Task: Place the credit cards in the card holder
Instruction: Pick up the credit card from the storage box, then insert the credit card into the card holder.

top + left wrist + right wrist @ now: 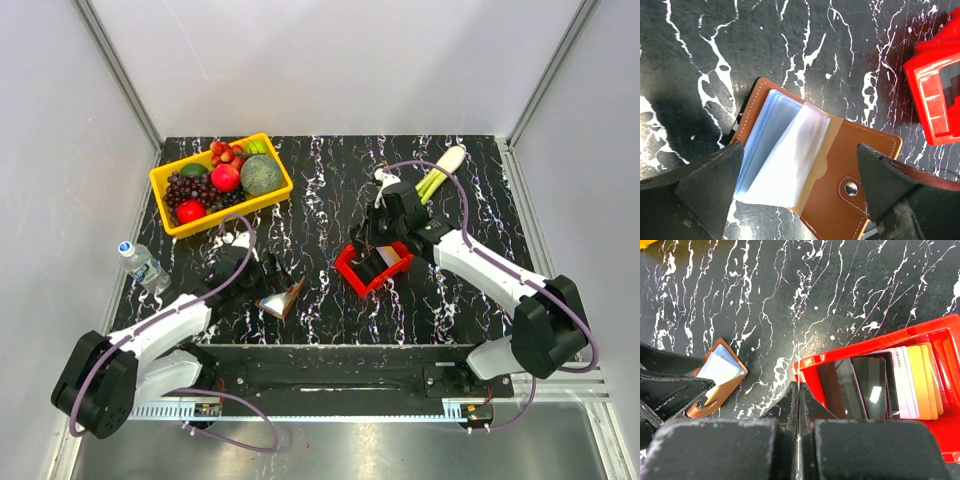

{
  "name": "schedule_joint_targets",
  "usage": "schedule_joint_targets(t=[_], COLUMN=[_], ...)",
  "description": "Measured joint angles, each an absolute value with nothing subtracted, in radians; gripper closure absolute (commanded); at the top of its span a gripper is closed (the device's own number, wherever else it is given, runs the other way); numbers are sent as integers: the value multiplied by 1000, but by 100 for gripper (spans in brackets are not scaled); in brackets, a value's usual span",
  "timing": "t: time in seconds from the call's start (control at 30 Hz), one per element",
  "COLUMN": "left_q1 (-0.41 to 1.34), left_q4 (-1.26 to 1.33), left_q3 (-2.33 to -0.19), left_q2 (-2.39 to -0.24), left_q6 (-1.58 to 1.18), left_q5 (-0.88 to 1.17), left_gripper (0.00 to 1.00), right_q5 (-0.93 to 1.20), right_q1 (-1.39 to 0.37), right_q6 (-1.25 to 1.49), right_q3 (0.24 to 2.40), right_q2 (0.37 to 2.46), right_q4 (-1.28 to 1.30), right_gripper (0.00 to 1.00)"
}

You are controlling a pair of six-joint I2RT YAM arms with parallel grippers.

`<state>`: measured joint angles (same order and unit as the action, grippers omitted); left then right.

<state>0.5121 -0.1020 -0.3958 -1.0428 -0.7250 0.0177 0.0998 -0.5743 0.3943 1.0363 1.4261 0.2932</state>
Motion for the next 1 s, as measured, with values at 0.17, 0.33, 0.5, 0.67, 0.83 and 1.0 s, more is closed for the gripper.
schedule_joint_targets(t=[0.17, 0.33, 0.5, 0.67, 0.83, 1.0], left_q1=[508, 507, 507, 507, 509, 542], left_q4=[-54, -21, 6, 35, 73, 118], left_q3=[-388, -369, -364, -353, -348, -337], left_q2=[-1060, -1044, -1042, -1031, -1015, -1015], left_q6=[-722, -727, -732, -745, -753, -769], left_q5=[77, 115, 155, 197, 253, 280], left_gripper=[1, 12, 32, 50, 56, 56], right_q5=[100, 101, 115, 122, 123, 123], right_q1=[-581, -583, -584, -585, -586, -586], right_q6=[401, 402, 404, 409, 416, 422], right_q3=[1031, 1024, 1018, 1003, 987, 982], right_q2=[1438, 1448, 1453, 1453, 1453, 1453], right_q4=[279, 274, 272, 260, 256, 254], right_gripper=[100, 100, 100, 100, 100, 100])
